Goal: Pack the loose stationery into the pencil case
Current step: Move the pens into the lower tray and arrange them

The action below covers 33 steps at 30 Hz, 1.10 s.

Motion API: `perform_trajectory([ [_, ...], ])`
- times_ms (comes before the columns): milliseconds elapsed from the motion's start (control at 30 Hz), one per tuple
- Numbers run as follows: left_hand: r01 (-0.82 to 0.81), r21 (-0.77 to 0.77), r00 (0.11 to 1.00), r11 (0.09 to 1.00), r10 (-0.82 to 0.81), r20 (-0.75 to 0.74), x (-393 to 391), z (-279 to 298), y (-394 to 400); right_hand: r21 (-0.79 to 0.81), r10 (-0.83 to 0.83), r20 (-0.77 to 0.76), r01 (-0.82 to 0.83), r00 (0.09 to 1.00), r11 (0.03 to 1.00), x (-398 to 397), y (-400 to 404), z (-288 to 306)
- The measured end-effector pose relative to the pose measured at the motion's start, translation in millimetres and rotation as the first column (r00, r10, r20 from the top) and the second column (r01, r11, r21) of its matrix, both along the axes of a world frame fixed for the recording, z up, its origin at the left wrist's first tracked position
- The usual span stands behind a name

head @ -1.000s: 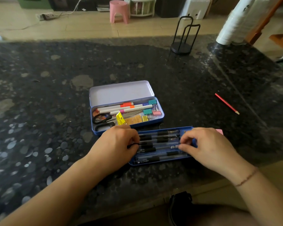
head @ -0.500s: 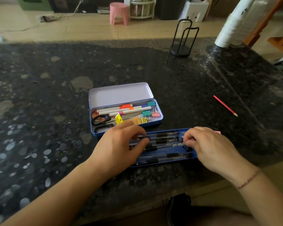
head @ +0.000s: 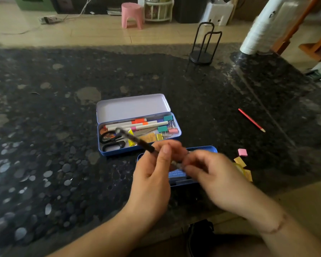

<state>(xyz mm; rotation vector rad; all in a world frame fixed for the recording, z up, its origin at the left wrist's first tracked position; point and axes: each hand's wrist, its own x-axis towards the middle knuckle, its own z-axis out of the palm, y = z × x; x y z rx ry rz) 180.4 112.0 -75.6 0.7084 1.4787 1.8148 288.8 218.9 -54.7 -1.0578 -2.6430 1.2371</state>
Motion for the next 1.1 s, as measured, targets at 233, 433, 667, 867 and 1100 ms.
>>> perform_trajectory([
  [233,0.339,-0.449,0.743,0.826,-0.528,-0.41,-34.9,15.9,-10.2,0.263,0.157,-0.576,0.0,0.802,0.965,10.3,26.9,13.5],
  [433,0.192,-0.506,0.472,0.841,-0.531,-0.703,-42.5,3.9,-6.8,0.465,0.332,-0.274,-0.178,0.903,0.867,9.9,38.6,-2.7],
  [667,0.023,-0.435,0.319,0.9,-0.419,-0.85,-58.4,-11.0,-8.9,0.4,0.18,-0.042,-0.148,0.983,0.905,11.8,38.0,-16.5],
  [867,0.009,-0.511,0.29,0.86,-0.491,-0.821,-62.8,-15.4,-8.0,0.406,0.139,0.065,-0.153,0.988,0.901,4.9,31.1,-20.2],
  [1100,0.0,-0.489,0.322,0.872,-0.463,-0.826,-60.1,-16.0,-9.0,0.381,0.041,0.337,-0.176,0.94,0.908,26.0,39.0,-5.6],
])
